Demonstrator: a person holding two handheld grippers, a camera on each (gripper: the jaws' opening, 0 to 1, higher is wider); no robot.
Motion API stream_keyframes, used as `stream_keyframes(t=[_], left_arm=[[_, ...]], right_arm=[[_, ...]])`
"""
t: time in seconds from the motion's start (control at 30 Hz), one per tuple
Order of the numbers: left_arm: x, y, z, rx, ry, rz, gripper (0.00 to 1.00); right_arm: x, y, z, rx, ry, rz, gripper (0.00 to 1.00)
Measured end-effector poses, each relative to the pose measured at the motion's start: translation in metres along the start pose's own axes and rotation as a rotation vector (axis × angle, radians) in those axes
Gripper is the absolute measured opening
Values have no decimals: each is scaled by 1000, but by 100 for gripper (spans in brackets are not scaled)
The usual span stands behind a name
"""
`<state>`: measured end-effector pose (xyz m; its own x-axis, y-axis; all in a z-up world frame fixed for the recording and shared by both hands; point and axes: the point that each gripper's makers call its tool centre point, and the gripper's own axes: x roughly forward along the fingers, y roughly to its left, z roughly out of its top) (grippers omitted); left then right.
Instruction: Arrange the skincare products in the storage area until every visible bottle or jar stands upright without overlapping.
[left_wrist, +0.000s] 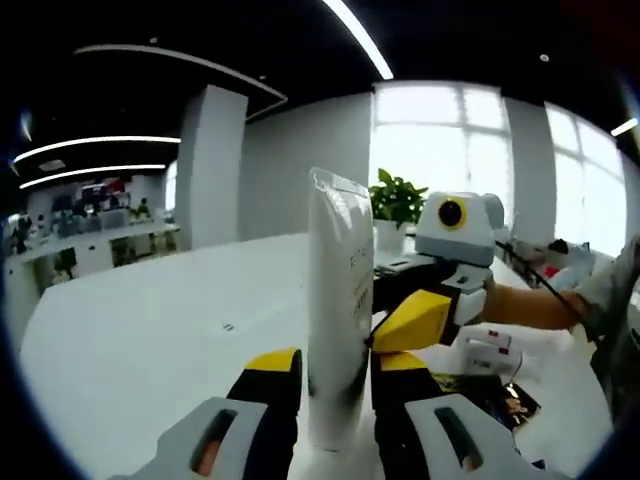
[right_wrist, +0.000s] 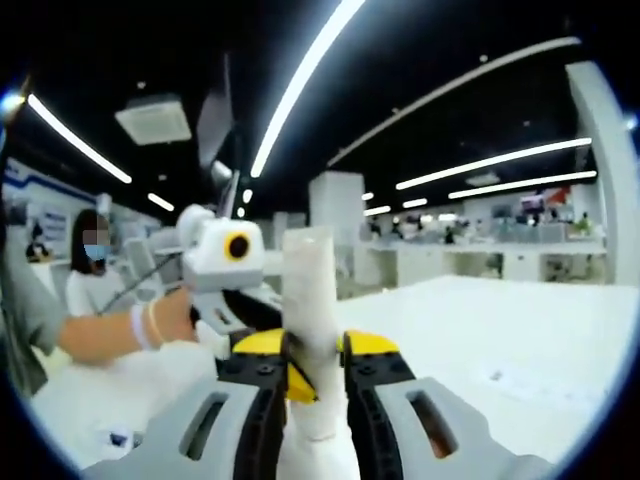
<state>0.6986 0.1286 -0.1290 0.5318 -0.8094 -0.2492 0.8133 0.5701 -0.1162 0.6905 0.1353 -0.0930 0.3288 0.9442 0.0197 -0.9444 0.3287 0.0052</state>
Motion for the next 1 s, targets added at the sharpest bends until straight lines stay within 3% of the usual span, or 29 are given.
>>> stream_keyframes(t=[0.2, 0.27, 0.37, 0.5, 0.7, 0.83, 1.0], left_arm=[[-3, 14, -40, 88, 184, 45, 34], [0, 14, -46, 69, 187, 36, 33], [3, 6, -50, -9, 170, -29, 25], [3, 9, -58, 8, 215, -15, 25], [-1, 13, -78, 78, 311, 9, 22], [1, 15, -88, 102, 353, 21, 21], [-1, 20, -87, 85, 344, 41, 18]], right_arm=[[-10, -2, -7, 9, 34, 3, 25], [-16, -3, -22, 1, 104, 3, 26], [-21, -4, -42, 33, 193, -3, 33], [-24, -2, -69, 78, 307, -13, 31], [-16, 3, -90, 40, 408, -14, 27], [-6, 8, -97, 41, 441, -26, 25], [-5, 6, -101, 47, 457, -53, 19]])
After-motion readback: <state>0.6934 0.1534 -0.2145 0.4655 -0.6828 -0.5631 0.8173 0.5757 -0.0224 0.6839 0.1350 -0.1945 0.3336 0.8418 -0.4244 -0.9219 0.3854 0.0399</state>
